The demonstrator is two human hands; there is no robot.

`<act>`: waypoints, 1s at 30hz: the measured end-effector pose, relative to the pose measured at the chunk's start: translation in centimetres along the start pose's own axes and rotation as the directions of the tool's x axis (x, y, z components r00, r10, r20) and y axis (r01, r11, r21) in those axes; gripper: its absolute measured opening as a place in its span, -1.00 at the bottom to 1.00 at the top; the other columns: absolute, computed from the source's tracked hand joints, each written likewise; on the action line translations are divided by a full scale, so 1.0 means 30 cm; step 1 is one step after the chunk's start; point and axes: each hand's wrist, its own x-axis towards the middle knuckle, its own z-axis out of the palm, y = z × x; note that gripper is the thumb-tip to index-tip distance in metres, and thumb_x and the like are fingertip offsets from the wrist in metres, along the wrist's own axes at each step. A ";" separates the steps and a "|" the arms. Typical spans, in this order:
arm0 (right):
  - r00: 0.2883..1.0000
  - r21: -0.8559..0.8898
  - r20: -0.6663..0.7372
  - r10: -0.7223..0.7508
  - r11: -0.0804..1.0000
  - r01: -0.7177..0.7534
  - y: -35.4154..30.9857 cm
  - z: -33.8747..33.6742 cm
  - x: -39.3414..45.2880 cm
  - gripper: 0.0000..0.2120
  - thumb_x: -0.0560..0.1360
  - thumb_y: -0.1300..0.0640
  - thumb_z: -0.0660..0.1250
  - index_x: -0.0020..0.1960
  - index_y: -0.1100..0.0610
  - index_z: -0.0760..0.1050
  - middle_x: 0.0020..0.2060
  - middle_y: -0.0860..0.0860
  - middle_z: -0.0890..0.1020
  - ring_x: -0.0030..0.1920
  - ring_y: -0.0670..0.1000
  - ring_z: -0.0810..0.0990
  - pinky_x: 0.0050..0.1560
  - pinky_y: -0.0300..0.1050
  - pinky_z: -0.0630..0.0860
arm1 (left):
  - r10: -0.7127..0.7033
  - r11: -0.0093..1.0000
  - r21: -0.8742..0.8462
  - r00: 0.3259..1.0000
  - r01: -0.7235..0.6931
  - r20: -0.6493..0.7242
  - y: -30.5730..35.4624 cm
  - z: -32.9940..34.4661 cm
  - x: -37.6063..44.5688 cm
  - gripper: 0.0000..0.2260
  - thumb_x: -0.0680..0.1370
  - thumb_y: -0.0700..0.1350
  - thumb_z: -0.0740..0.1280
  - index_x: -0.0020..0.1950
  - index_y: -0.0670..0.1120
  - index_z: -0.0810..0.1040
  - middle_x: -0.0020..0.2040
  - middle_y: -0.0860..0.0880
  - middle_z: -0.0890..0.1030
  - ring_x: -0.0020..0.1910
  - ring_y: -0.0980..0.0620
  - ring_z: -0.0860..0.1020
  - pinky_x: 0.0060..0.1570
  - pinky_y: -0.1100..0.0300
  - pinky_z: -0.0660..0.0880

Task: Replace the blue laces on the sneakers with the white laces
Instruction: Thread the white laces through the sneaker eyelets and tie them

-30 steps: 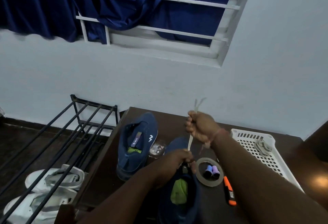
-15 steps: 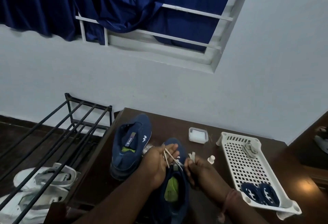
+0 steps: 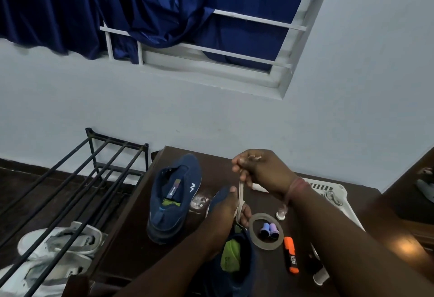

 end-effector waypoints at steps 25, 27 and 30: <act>0.960 -0.705 -0.106 -0.258 0.701 0.111 0.180 0.163 -0.260 -0.88 0.40 0.28 0.33 -0.16 0.13 0.62 -0.23 0.05 0.62 -0.22 -0.04 0.54 -0.15 -0.15 0.46 | -0.079 0.996 -0.058 0.990 0.072 -0.120 -0.024 -0.002 0.005 -0.48 0.67 0.19 0.11 0.13 -0.19 0.67 0.01 -0.22 0.70 0.07 -0.19 0.67 0.20 -0.12 0.55; 0.926 -0.532 -0.336 -0.174 0.846 -0.034 0.189 0.168 -0.268 -0.85 0.42 0.26 0.33 -0.21 0.02 0.56 -0.31 -0.01 0.64 -0.28 -0.05 0.61 -0.21 -0.10 0.56 | -0.115 0.991 -0.084 0.988 0.106 -0.102 -0.024 0.004 0.003 -0.36 0.64 0.29 0.05 0.11 -0.21 0.68 0.02 -0.26 0.70 0.07 -0.23 0.66 0.20 -0.13 0.55; 0.817 0.036 -0.556 0.152 0.987 -0.159 0.207 0.200 -0.257 -0.83 0.42 0.32 0.41 -0.10 0.07 0.55 -0.30 0.09 0.68 -0.37 0.02 0.68 -0.31 -0.08 0.63 | -0.069 0.998 -0.009 0.991 0.068 -0.110 -0.025 0.016 0.008 -0.39 0.66 0.25 0.02 -0.02 -0.20 0.65 -0.14 -0.24 0.68 -0.16 -0.15 0.66 -0.03 0.04 0.59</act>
